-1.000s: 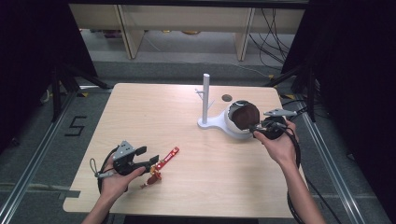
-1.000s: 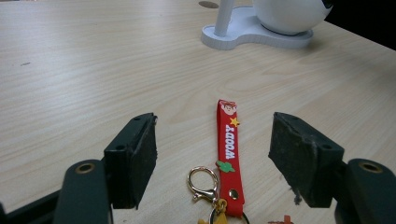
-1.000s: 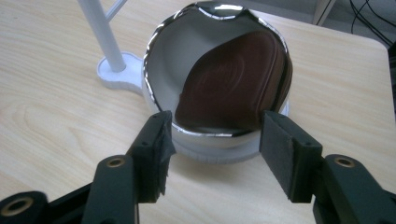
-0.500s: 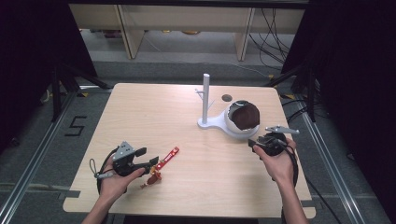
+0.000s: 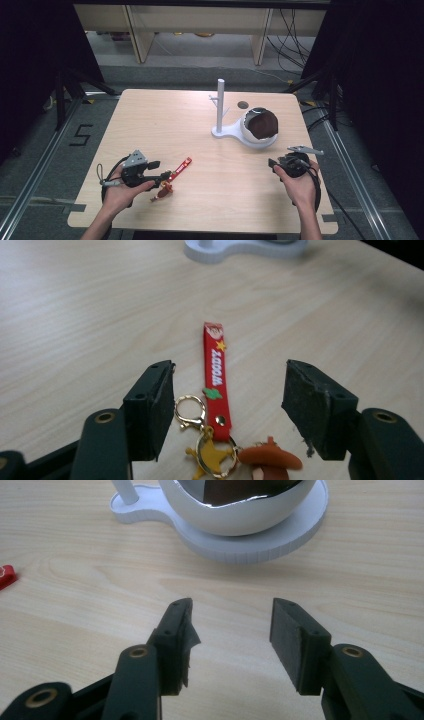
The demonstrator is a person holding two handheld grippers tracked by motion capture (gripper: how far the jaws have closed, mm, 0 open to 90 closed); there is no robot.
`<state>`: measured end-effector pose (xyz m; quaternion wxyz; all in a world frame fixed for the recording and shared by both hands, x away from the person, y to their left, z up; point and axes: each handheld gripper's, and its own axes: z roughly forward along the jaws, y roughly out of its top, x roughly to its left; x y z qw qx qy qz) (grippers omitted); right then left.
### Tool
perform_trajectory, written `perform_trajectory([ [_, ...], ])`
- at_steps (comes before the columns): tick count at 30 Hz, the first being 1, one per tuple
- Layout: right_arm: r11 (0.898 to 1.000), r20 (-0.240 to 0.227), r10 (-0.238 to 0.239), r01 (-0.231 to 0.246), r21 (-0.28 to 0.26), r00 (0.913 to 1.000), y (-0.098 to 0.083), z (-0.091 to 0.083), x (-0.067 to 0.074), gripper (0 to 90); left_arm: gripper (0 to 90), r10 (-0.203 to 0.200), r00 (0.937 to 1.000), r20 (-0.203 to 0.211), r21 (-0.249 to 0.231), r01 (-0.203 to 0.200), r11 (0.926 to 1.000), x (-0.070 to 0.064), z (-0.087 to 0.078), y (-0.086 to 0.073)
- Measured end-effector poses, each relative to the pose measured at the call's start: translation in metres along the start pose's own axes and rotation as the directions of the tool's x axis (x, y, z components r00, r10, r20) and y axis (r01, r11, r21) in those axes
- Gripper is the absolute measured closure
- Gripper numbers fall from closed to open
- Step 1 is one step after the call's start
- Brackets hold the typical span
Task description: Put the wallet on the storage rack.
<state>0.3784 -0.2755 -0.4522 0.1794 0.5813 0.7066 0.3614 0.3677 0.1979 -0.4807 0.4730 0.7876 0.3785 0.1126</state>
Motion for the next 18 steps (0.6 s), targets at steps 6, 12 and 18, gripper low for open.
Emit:
perform_trajectory([
  [6, 1.000, -0.013, 0.000, 0.000, 0.005, 0.9999, -0.001, 0.004, 0.003, 52.0, 40.8, -0.017, 0.9999, 0.003, 0.065, 0.017, 0.9978, -0.004, -0.002, 0.009],
  [12, 1.000, -0.036, 0.009, -0.009, 0.018, 0.9993, -0.002, 0.006, 0.001, 51.8, 43.9, 0.004, 0.9999, 0.012, 0.166, -0.006, 0.9860, -0.004, -0.002, 0.012],
  [18, 1.000, -0.029, -0.009, 0.009, 0.007, 0.9995, -0.003, 0.006, -0.002, 51.0, 44.3, 0.001, 0.9994, 0.035, 0.183, -0.008, 0.9831, -0.014, -0.004, 0.006],
])
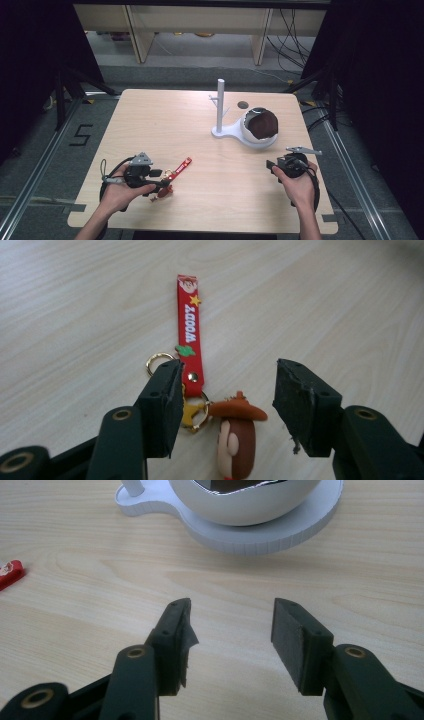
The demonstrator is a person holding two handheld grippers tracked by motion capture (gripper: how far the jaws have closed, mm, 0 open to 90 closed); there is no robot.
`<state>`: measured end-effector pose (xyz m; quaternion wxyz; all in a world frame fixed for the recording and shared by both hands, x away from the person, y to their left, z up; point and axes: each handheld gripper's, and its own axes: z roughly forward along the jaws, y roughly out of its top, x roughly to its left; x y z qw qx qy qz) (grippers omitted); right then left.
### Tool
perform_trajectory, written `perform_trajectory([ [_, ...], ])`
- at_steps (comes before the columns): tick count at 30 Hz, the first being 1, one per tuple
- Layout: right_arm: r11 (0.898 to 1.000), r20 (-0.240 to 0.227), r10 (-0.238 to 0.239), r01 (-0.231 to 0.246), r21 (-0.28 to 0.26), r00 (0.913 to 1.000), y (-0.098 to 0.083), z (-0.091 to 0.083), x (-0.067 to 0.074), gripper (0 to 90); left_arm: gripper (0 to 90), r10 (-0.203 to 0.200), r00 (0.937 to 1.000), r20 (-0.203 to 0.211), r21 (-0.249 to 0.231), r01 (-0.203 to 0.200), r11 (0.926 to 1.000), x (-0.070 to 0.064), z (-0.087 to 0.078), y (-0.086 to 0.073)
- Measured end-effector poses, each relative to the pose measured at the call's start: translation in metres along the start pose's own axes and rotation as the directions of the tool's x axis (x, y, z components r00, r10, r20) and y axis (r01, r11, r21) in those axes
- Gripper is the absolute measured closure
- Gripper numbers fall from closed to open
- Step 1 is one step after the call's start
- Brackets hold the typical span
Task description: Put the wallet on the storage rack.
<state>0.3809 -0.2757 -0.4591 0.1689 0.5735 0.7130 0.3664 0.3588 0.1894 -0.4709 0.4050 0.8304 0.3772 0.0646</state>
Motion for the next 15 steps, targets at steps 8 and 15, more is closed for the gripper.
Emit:
perform_trajectory([
  [8, 0.999, 0.000, 0.036, -0.036, 0.020, 0.9994, 0.000, -0.001, 0.001, 50.5, 48.1, 0.086, 0.9963, 0.006, 0.090, -0.086, 0.9922, -0.003, -0.005, -0.010],
  [15, 0.999, -0.007, 0.034, -0.034, 0.021, 0.9994, -0.001, 0.001, 0.000, 50.0, 52.1, 0.081, 0.9966, 0.016, 0.137, -0.082, 0.9871, -0.005, -0.002, -0.018],
])
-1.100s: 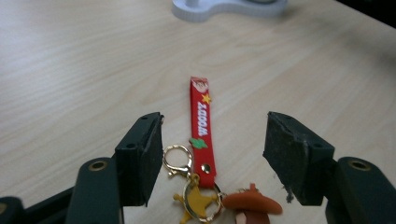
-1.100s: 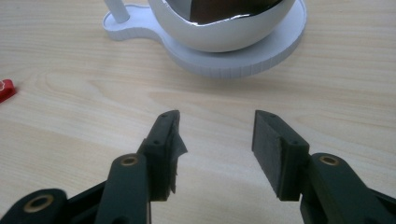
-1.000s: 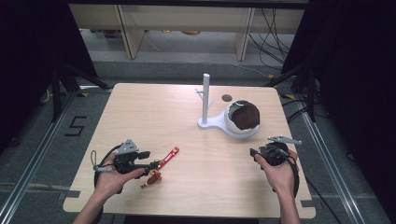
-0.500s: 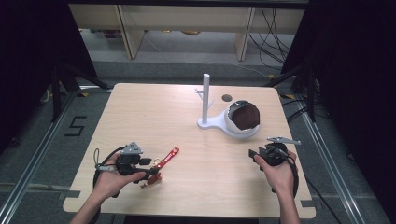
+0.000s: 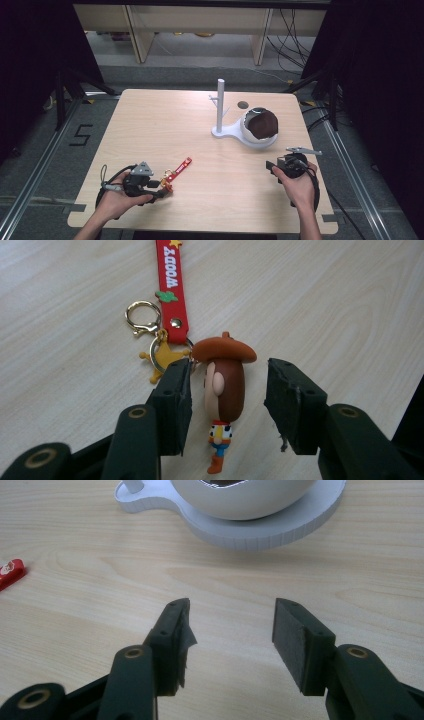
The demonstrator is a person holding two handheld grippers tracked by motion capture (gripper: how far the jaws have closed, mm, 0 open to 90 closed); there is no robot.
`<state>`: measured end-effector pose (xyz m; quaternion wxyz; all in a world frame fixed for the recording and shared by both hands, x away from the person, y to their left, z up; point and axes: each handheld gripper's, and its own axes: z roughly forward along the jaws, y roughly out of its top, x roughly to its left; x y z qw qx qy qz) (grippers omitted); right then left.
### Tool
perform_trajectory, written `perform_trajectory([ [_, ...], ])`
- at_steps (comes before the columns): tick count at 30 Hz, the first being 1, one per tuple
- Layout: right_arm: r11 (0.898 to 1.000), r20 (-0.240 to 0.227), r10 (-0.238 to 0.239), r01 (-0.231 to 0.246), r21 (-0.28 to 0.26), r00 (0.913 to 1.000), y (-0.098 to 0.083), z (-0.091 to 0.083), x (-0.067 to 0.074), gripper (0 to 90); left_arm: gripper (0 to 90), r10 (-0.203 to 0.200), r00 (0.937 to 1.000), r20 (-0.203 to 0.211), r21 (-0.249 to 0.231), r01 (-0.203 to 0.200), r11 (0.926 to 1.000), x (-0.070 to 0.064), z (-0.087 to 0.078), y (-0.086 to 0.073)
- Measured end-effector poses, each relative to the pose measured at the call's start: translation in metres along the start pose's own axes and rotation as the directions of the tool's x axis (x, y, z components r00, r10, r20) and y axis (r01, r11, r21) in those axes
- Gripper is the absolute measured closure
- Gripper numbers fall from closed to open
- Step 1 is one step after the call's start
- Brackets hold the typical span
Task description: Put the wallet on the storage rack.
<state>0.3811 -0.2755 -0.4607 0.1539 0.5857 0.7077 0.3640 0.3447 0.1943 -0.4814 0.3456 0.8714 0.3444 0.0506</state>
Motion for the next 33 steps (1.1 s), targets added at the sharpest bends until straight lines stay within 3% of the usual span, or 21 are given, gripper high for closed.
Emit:
perform_trajectory([
  [1, 1.000, -0.005, -0.018, 0.018, -0.010, 0.9998, -0.001, 0.001, -0.002, 49.9, 52.3, 0.006, 1.0000, 0.003, 0.008, -0.006, 0.9999, 0.000, 0.000, -0.001],
  [5, 1.000, 0.007, 0.020, -0.020, -0.005, 0.9998, -0.001, 0.002, 0.000, 49.6, 53.1, 0.007, 1.0000, 0.006, 0.030, -0.008, 0.9995, 0.000, 0.003, -0.003],
  [6, 1.000, -0.016, 0.012, -0.013, -0.008, 0.9998, -0.001, 0.002, -0.002, 49.6, 53.2, 0.013, 0.9999, 0.004, 0.036, -0.014, 0.9992, 0.000, 0.004, -0.003],
  [12, 1.000, 0.003, 0.019, -0.019, 0.006, 0.9998, -0.002, 0.002, -0.002, 49.5, 53.4, 0.027, 0.9996, 0.004, 0.066, -0.027, 0.9974, 0.001, 0.007, -0.004],
  [13, 1.000, 0.007, -0.007, 0.007, -0.001, 0.9999, -0.003, 0.003, -0.004, 49.5, 53.5, 0.020, 0.9998, -0.001, 0.062, -0.020, 0.9979, 0.001, 0.008, -0.004],
  [16, 1.000, 0.003, -0.007, 0.007, -0.006, 1.0000, -0.003, 0.004, -0.004, 49.3, 53.8, 0.021, 0.9998, -0.005, 0.071, -0.021, 0.9972, 0.000, 0.010, -0.004],
  [17, 1.000, -0.001, 0.002, -0.002, -0.004, 1.0000, -0.003, 0.003, -0.003, 49.3, 53.9, 0.063, 0.9980, 0.007, 0.116, -0.063, 0.9913, 0.003, 0.008, -0.003],
  [20, 0.998, -0.005, 0.065, -0.065, 0.015, 0.9979, -0.002, 0.002, 0.001, 49.2, 53.9, 0.076, 0.9971, 0.009, 0.123, -0.076, 0.9895, 0.003, 0.011, -0.003],
  [22, 0.997, -0.017, 0.073, -0.073, 0.030, 0.9972, -0.002, 0.001, 0.002, 49.2, 54.2, 0.073, 0.9973, 0.008, 0.126, -0.074, 0.9893, 0.003, 0.013, -0.004],
  [24, 0.996, 0.011, 0.083, -0.083, 0.029, 0.9965, -0.002, 0.003, 0.002, 49.2, 54.7, 0.074, 0.9972, 0.008, 0.127, -0.075, 0.9891, 0.003, 0.015, -0.004],
  [25, 0.999, 0.000, 0.042, -0.042, 0.017, 0.9991, -0.002, 0.003, -0.002, 49.2, 55.1, 0.079, 0.9968, 0.009, 0.128, -0.080, 0.9885, 0.003, 0.015, -0.005],
  [27, 1.000, -0.002, 0.024, -0.024, 0.008, 0.9997, -0.003, 0.005, -0.003, 49.1, 56.1, 0.078, 0.9969, 0.011, 0.126, -0.078, 0.9889, 0.003, 0.016, -0.005],
  [33, 1.000, -0.005, 0.026, -0.026, 0.016, 0.9996, -0.003, 0.005, -0.003, 48.9, 58.4, 0.086, 0.9963, 0.008, 0.143, -0.086, 0.9860, 0.003, 0.017, -0.002],
])
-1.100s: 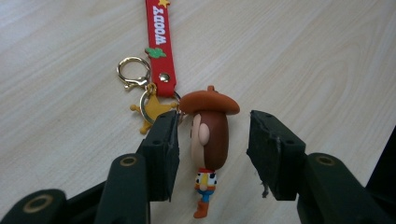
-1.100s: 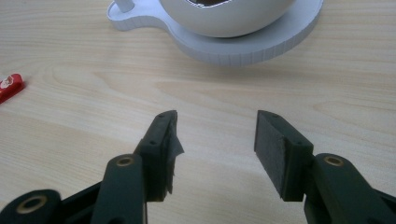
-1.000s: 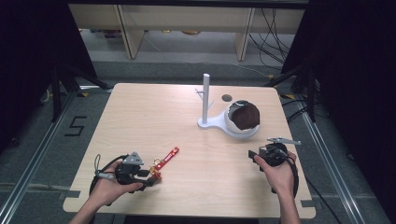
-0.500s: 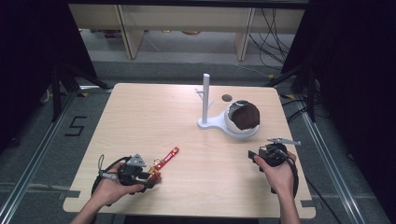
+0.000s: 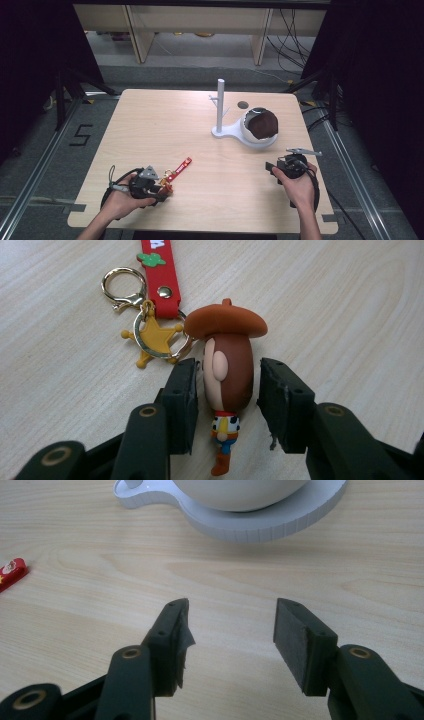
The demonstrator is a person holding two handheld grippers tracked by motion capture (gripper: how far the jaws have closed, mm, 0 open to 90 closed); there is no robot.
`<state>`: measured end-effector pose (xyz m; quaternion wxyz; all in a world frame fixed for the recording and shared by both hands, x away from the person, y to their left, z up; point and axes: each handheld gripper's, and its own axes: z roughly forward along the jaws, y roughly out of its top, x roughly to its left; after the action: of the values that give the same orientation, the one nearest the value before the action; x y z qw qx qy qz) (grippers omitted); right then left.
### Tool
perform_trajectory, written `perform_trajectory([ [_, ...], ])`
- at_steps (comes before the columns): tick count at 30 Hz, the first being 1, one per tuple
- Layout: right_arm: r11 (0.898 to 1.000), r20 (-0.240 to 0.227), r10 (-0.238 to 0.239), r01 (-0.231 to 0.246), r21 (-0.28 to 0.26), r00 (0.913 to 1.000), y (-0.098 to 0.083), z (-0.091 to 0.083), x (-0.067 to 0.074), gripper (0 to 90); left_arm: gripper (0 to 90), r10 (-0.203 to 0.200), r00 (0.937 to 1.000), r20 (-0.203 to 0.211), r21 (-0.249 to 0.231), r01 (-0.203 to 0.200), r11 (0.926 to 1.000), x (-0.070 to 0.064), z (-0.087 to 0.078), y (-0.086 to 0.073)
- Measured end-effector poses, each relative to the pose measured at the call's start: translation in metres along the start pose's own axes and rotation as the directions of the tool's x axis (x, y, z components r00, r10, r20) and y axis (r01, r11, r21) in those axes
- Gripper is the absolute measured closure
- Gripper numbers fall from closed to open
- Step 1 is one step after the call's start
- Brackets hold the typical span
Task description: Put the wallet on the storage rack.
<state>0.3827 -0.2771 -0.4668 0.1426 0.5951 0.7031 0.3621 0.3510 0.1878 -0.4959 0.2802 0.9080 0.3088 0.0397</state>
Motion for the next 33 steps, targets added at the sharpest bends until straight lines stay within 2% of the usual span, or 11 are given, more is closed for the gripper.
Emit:
perform_trajectory([
  [2, 1.000, 0.003, 0.005, -0.005, 0.002, 1.0000, 0.000, 0.000, 0.001, 48.8, 58.7, 0.006, 1.0000, -0.001, 0.004, -0.006, 1.0000, 0.000, 0.000, 0.001],
  [3, 1.000, -0.022, 0.005, -0.005, 0.006, 0.9997, 0.000, -0.001, 0.001, 48.7, 58.8, 0.011, 0.9999, -0.002, 0.013, -0.011, 0.9998, -0.001, 0.001, 0.003],
  [4, 1.000, -0.018, 0.006, -0.006, 0.004, 0.9998, 0.000, -0.001, 0.001, 48.6, 58.8, 0.004, 1.0000, -0.001, 0.011, -0.004, 0.9999, -0.003, 0.002, 0.004],
  [12, 1.000, -0.019, -0.001, 0.002, 0.008, 0.9998, 0.000, 0.000, 0.001, 48.1, 58.9, 0.050, 0.9987, -0.012, 0.059, -0.049, 0.9971, -0.006, 0.003, 0.014],
  [17, 1.000, -0.030, 0.004, -0.004, -0.001, 0.9996, 0.000, -0.001, 0.001, 48.3, 58.2, 0.047, 0.9989, -0.009, 0.089, -0.046, 0.9950, -0.008, 0.004, 0.020],
  [18, 1.000, -0.008, 0.010, -0.010, -0.009, 0.9999, 0.000, 0.000, 0.002, 48.3, 58.2, 0.048, 0.9988, -0.011, 0.096, -0.047, 0.9943, -0.008, 0.004, 0.021],
  [20, 1.000, -0.008, 0.004, -0.004, 0.000, 1.0000, 0.001, -0.002, 0.001, 48.3, 58.2, 0.066, 0.9978, -0.008, 0.114, -0.064, 0.9914, -0.007, 0.004, 0.022],
  [21, 1.000, -0.008, 0.016, -0.016, 0.007, 0.9998, 0.001, -0.002, 0.002, 48.2, 58.2, 0.105, 0.9945, -0.008, 0.161, -0.102, 0.9816, -0.005, 0.003, 0.024],
  [22, 1.000, -0.010, 0.018, -0.018, 0.002, 0.9998, 0.001, -0.001, 0.001, 48.2, 58.2, 0.114, 0.9935, -0.002, 0.174, -0.112, 0.9785, -0.005, 0.004, 0.025],
  [32, 1.000, -0.029, 0.008, -0.008, 0.007, 0.9995, -0.001, 0.000, 0.000, 48.1, 66.5, 0.123, 0.9924, -0.008, 0.194, -0.119, 0.9737, -0.006, 0.007, 0.028],
  [33, 1.000, -0.032, 0.007, -0.007, 0.001, 0.9994, -0.001, 0.001, 0.000, 48.1, 66.8, 0.131, 0.9913, -0.008, 0.203, -0.127, 0.9709, -0.006, 0.006, 0.029],
])
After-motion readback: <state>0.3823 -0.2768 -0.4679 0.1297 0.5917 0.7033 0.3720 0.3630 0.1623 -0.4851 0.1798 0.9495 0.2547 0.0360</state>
